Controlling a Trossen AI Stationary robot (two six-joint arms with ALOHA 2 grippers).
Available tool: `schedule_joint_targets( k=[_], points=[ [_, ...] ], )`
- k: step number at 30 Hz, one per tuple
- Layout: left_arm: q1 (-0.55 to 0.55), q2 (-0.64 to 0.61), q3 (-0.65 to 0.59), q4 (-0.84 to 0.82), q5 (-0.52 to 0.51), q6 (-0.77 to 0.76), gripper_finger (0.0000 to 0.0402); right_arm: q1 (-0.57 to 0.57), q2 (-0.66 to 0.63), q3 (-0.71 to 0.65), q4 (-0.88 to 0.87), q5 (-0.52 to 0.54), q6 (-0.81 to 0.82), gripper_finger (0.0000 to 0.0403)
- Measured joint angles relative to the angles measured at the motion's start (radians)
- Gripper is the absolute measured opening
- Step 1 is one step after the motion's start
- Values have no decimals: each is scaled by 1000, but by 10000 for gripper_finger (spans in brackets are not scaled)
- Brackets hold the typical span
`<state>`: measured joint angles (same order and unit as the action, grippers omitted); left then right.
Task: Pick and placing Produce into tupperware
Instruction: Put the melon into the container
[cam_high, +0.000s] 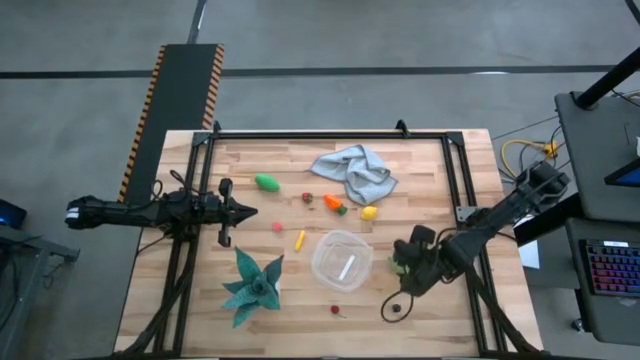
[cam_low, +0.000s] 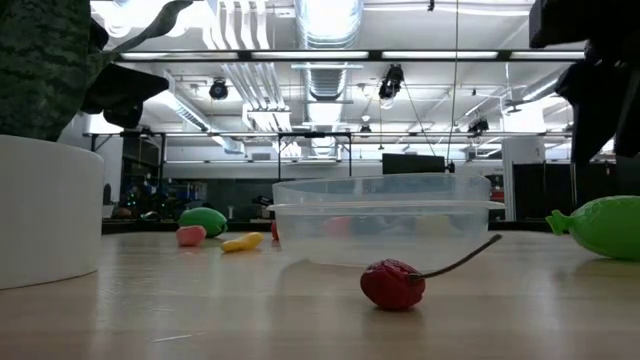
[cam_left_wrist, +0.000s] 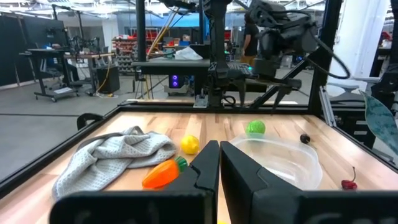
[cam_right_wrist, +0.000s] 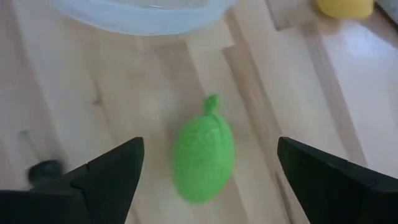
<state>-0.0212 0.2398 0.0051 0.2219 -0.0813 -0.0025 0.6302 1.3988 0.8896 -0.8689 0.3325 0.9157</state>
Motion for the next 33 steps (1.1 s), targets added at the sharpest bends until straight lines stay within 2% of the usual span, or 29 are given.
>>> schedule_joint_targets(
  k=[3,7,17,21,27,33],
  points=[
    [0,8,0,-1,0,1,0,-19,-24,-57,55,-8,-13,361],
    [0,17,0,-1,0,6,0,-54,-27,-124,155,-79,-46,361],
    [0,36,0,1,-1,8,0,-114,34,-144,204,-154,-128,361],
    [0,43,0,-1,-2,8,0,-123,45,-164,229,-157,-132,361],
    [0,53,0,0,-1,8,0,-132,51,-223,356,-206,-131,361],
    [0,53,0,0,-2,8,0,-132,51,-253,367,-206,-112,359]
  ],
)
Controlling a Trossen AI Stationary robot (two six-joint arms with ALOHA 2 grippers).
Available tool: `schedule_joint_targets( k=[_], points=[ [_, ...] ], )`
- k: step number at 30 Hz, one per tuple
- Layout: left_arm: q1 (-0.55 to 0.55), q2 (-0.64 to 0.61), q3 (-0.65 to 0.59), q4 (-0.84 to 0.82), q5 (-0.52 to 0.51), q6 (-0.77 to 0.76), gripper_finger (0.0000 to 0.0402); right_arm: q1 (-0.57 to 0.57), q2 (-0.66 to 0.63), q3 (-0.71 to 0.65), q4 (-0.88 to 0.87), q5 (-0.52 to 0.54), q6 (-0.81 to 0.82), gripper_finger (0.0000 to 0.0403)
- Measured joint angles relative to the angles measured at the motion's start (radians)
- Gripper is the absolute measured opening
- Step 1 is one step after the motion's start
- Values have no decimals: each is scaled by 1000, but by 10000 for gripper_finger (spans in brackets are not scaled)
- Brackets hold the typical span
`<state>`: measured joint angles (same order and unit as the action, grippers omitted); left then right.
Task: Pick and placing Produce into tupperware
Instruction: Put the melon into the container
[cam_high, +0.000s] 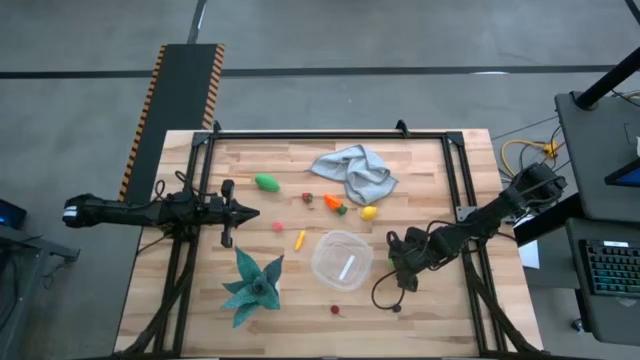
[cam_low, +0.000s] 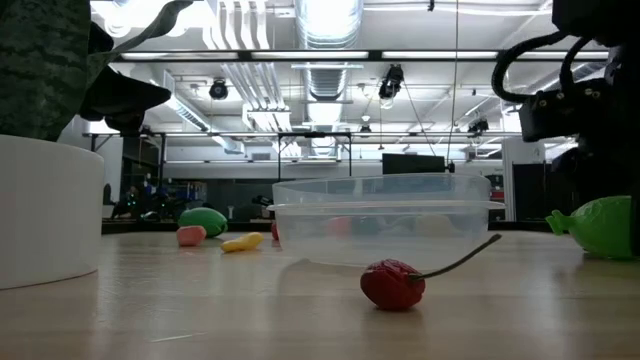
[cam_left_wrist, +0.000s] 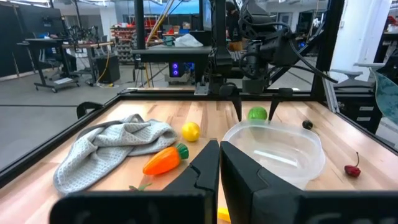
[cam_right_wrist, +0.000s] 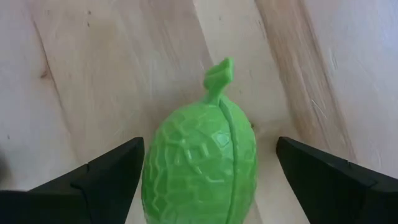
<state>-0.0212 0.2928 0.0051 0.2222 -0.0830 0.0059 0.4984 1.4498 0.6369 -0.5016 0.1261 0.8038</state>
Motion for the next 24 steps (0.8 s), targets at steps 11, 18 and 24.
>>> schedule_joint_targets(
  k=[11,18,24],
  points=[
    [0,1,0,2,0,0,0,0,4,-5,5,9,4,301],
    [0,1,0,1,0,0,0,0,4,-5,6,13,3,248],
    [0,1,0,0,0,0,0,0,4,-5,25,4,-9,211]
  ],
)
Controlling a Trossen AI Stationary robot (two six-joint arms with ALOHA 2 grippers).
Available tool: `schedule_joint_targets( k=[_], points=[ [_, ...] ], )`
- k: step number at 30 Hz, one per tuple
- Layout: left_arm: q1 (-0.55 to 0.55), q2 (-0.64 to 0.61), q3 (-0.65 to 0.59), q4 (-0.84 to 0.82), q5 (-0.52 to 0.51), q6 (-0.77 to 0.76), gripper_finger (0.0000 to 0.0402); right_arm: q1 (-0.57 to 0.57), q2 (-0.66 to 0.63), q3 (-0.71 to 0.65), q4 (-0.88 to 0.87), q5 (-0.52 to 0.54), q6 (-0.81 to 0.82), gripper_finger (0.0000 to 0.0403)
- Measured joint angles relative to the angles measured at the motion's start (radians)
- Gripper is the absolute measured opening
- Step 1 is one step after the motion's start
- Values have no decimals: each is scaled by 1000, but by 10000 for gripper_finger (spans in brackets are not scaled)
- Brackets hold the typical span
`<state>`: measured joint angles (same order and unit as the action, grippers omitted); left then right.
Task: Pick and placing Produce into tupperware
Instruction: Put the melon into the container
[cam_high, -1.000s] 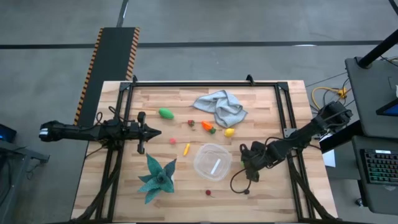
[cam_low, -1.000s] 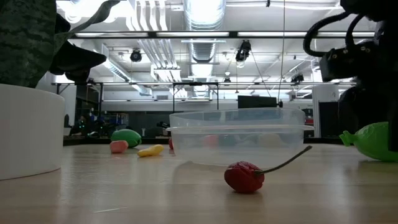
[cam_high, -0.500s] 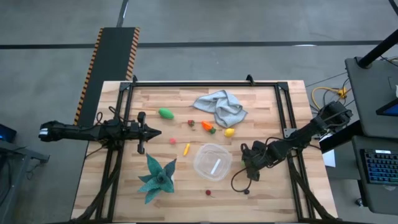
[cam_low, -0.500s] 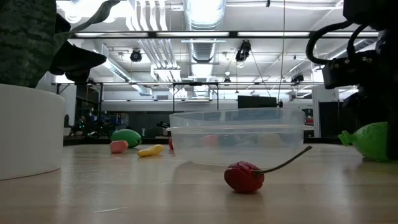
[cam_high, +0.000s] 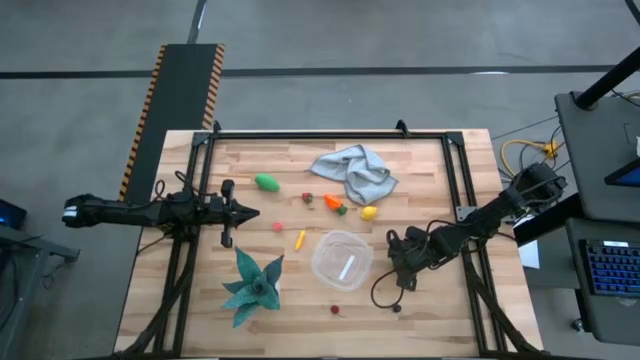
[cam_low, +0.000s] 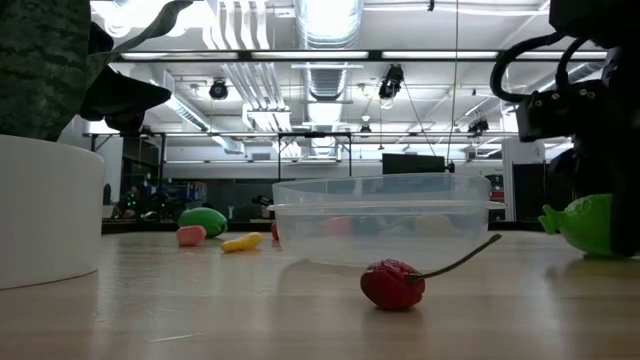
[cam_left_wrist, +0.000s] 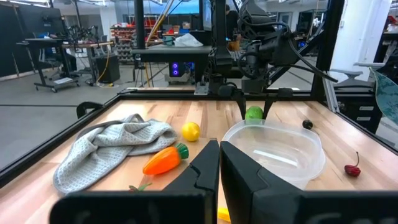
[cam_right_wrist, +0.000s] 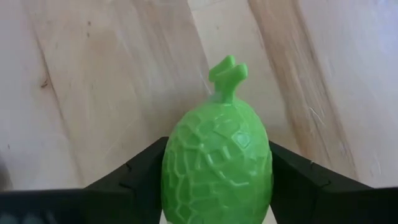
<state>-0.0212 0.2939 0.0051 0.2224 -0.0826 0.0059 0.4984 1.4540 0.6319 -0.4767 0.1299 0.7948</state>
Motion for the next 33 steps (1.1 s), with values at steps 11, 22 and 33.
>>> schedule_joint_targets(
  k=[11,22,33],
  points=[
    [0,0,0,0,0,0,0,0,0,1,0,-6,-18,214],
    [0,0,0,0,0,0,0,0,-12,53,-15,-16,-62,209],
    [0,0,0,0,0,0,0,-15,-13,224,-13,17,-107,208]
  ],
)
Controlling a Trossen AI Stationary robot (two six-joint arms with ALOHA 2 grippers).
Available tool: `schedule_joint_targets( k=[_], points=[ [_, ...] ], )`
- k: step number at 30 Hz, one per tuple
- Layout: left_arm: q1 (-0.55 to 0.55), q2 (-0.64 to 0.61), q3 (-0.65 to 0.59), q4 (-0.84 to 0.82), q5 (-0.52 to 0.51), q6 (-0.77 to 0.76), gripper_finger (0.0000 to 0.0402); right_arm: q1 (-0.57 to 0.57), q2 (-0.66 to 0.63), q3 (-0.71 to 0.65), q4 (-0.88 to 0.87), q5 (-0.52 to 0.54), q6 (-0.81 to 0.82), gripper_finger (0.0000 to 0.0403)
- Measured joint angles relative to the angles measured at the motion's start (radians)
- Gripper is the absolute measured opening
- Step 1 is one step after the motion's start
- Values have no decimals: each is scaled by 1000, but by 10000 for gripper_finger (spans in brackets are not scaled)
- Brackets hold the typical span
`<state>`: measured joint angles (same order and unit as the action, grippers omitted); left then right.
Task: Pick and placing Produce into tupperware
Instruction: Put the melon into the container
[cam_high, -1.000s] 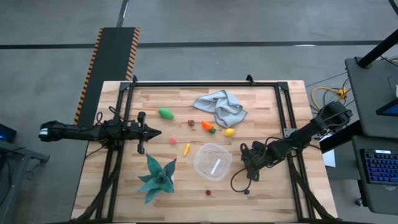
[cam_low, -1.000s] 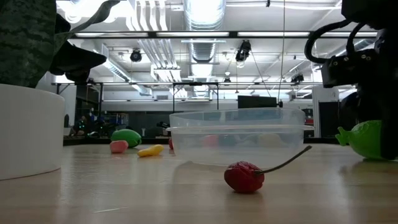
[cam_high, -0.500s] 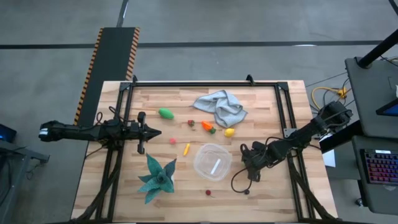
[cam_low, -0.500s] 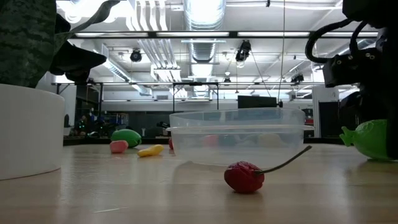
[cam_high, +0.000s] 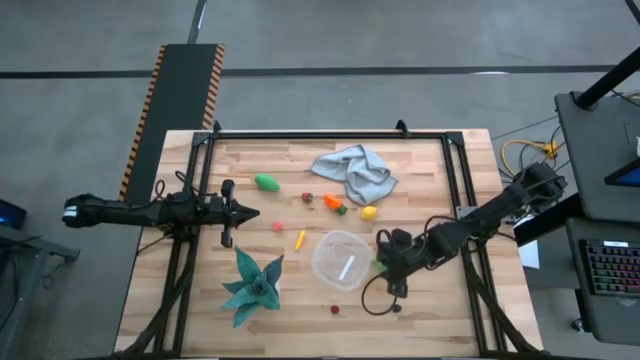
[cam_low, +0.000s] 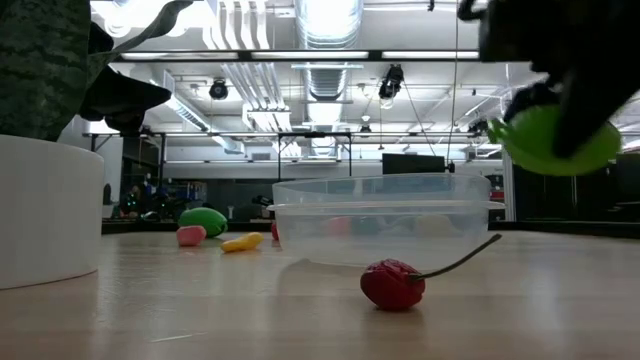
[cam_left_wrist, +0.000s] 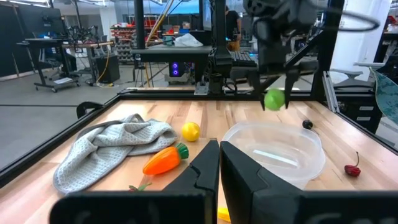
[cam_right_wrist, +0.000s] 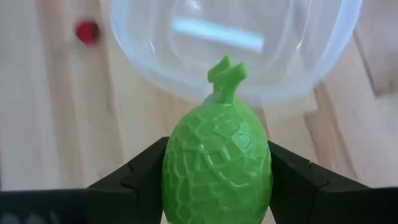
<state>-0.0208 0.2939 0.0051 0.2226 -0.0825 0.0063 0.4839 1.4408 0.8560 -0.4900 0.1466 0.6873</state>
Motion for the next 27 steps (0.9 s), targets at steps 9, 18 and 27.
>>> schedule_joint_targets(
  k=[9,18,27],
  points=[
    [0,0,0,0,0,0,0,-67,114,162,-5,38,-207,208],
    [0,0,0,-1,0,0,0,-178,316,370,-147,30,-397,208],
    [0,0,0,0,1,0,0,-203,379,394,-187,24,-383,212]
  ],
)
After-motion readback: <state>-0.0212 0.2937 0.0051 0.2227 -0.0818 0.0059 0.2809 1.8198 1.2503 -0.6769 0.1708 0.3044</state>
